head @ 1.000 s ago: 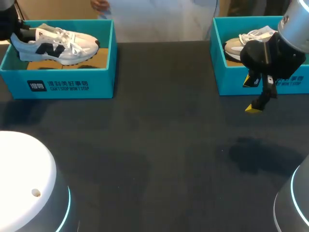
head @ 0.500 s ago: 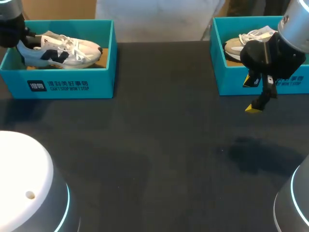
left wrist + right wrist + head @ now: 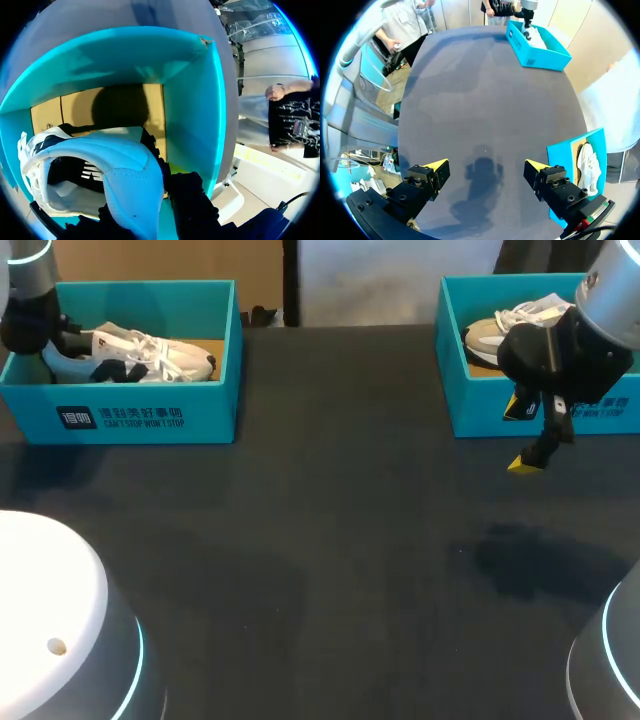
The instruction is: Take the shoe out of the shoebox, open the shoe tongue, remove and reinsert the insole, then place the shoe into the shoebox
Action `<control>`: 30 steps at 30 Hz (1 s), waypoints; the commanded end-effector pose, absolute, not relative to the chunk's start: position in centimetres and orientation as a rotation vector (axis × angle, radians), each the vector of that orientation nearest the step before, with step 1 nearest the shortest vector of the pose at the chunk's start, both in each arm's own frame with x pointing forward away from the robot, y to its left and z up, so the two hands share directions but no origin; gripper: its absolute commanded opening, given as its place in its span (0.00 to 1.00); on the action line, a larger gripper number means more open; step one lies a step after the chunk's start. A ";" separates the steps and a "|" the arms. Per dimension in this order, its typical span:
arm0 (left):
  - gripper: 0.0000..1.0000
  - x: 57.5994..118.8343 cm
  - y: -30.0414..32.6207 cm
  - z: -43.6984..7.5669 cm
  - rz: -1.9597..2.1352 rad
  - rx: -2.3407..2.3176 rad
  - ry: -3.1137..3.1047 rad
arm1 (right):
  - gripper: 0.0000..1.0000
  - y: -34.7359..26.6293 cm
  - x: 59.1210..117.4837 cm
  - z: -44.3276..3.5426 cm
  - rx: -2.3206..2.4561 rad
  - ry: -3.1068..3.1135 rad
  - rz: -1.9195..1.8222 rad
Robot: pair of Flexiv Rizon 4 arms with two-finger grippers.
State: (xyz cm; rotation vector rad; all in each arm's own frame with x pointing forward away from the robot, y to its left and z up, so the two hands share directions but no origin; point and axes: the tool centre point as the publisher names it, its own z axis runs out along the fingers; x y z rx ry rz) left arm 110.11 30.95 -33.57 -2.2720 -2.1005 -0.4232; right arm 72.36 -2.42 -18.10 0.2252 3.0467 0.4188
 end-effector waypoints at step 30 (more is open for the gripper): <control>0.00 106.4 30.7 -37.5 -0.302 -2.207 -2.054 | 1.00 -2.3 72.5 -18.2 0.227 3.049 0.415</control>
